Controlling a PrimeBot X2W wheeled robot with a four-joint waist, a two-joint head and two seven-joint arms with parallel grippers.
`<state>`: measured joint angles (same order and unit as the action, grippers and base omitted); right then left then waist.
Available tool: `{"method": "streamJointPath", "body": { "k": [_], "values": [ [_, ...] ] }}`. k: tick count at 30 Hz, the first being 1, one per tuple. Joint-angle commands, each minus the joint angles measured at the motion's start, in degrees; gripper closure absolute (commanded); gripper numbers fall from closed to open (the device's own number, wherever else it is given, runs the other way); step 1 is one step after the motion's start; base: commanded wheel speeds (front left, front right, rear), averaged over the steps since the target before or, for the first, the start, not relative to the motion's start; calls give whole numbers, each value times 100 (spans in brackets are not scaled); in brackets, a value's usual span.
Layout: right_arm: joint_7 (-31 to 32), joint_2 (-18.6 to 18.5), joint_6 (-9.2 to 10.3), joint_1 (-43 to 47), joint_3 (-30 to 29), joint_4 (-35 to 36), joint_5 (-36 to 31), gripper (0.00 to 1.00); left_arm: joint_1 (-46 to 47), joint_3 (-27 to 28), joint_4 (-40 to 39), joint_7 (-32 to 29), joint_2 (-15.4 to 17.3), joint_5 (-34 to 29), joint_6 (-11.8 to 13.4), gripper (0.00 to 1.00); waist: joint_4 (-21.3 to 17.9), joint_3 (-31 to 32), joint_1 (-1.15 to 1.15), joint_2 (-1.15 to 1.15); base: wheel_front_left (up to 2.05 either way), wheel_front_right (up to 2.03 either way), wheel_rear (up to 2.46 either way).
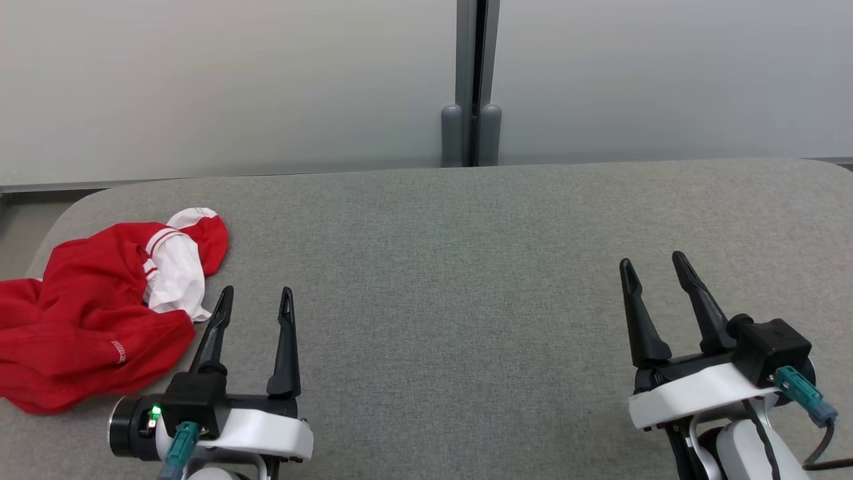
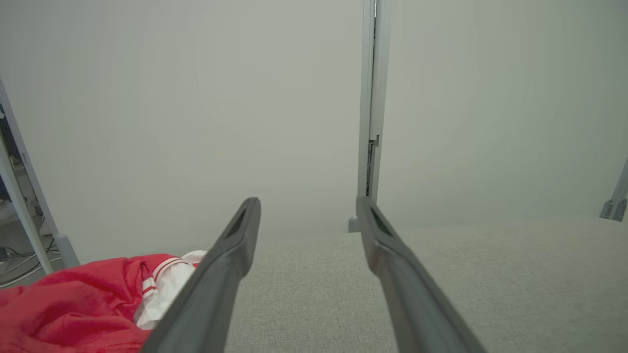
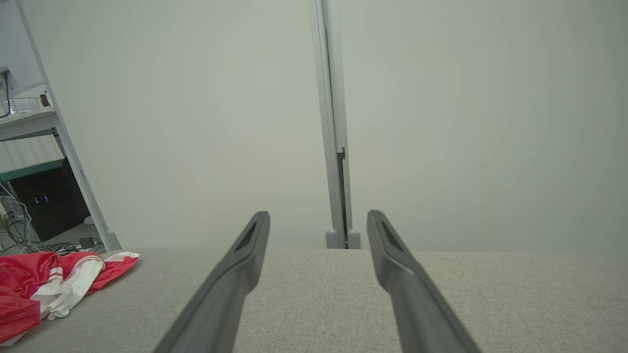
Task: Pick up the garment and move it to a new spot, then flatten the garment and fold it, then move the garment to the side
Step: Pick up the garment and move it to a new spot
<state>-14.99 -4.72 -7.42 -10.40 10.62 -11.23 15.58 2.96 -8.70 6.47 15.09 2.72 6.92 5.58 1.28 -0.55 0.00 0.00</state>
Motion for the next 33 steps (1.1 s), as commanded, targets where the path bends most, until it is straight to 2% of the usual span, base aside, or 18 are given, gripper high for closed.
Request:
{"method": "streamJointPath", "body": {
  "k": [1, 10, 26, 33],
  "values": [
    [-28, -11, -12, 26, -3, -1, 20, 0, 25, 28, 52, 12, 30, 69, 15, 0, 40, 6, 0, 0, 0, 0, 0],
    [-27, -5, -12, 114, 71, -26, 77, 0, 43, 70, 247, 12, 30, 217, 112, 0, 498, 8, 0, 0, 0, 0, 0],
    [-27, 60, -12, 249, 222, -89, 158, 0, -132, 298, 387, 11, 28, 228, 60, 0, 1951, 157, 0, 0, 0, 0, 0],
    [-27, 92, -12, 260, 384, -130, 215, 0, -247, 405, 389, 11, 29, 268, 51, 0, 2396, 215, 0, 0, 0, 0, 0]
  ]
}}
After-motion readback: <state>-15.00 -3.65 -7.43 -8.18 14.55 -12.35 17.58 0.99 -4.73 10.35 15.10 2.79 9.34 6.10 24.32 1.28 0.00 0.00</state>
